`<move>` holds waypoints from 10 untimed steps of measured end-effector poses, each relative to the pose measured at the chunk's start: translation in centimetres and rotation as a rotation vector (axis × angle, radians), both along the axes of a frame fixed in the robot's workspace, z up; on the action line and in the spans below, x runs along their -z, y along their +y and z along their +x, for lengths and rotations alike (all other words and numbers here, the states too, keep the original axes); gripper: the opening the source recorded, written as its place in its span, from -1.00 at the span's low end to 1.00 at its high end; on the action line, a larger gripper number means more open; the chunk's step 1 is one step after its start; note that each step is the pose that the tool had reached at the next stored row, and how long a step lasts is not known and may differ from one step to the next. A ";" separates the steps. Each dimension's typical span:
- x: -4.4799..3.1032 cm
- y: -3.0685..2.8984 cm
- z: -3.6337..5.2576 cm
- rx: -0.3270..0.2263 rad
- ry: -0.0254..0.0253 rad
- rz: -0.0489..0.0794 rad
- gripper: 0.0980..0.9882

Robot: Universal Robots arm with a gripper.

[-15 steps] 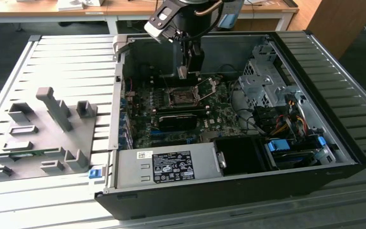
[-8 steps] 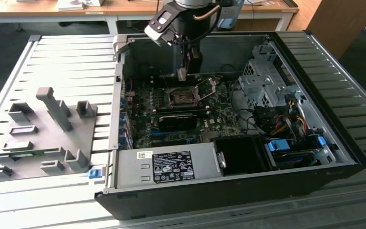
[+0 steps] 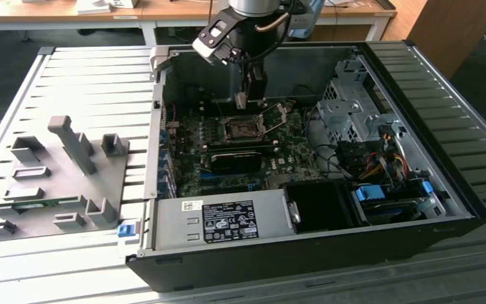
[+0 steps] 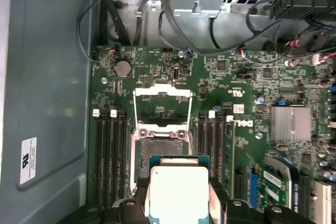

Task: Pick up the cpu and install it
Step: 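Place the cpu into insertion slot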

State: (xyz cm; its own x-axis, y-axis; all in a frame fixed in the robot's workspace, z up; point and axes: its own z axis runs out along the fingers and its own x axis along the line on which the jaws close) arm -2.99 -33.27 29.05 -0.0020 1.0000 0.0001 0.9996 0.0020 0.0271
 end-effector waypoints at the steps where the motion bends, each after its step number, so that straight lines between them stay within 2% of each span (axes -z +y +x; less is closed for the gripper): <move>1: 0.18 0.09 0.00 0.000 0.0000 0.000 -0.02; 10: 1.74 0.33 0.00 0.000 0.0000 0.000 -0.02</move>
State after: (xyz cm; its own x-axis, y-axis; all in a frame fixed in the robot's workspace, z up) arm -2.98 -32.94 27.32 -0.0020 1.0000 0.0002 0.9996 0.0020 0.0270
